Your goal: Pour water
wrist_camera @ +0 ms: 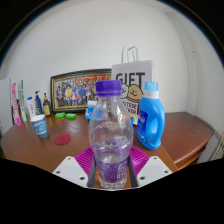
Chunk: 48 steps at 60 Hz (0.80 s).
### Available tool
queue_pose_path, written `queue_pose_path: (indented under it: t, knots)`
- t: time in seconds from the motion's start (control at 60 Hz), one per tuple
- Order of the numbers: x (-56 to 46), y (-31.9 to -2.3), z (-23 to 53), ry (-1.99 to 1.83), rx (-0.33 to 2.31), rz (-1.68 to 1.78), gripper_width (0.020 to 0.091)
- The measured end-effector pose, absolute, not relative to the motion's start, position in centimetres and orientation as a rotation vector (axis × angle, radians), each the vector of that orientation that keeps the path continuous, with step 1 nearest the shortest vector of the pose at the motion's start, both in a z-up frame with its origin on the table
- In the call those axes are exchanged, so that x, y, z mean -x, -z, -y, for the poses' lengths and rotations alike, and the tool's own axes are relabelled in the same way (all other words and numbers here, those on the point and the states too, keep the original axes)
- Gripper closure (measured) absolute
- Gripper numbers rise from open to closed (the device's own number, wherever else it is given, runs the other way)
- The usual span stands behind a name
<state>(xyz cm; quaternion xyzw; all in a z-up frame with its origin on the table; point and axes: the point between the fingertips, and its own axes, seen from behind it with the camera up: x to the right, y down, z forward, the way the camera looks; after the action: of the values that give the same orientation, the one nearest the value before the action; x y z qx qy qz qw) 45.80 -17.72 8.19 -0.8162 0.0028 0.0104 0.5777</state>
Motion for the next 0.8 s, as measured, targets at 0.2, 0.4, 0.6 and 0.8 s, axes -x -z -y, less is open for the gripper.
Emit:
queue_pose_path:
  t: [0.2,0.4,0.6,0.8]
  knots:
    - [-45.7,-8.2,17.6,0.010,1.920,-0.004,0.0758]
    - [-45.9,-10.8,15.9,0.163,1.916,0.035,0.0761]
    - [-42.7,-16.9,11.7,0.458,1.871,0.246,0.0763]
    - [-35.7,-21.6,6.0,0.802,1.765,0.593,0.0763]
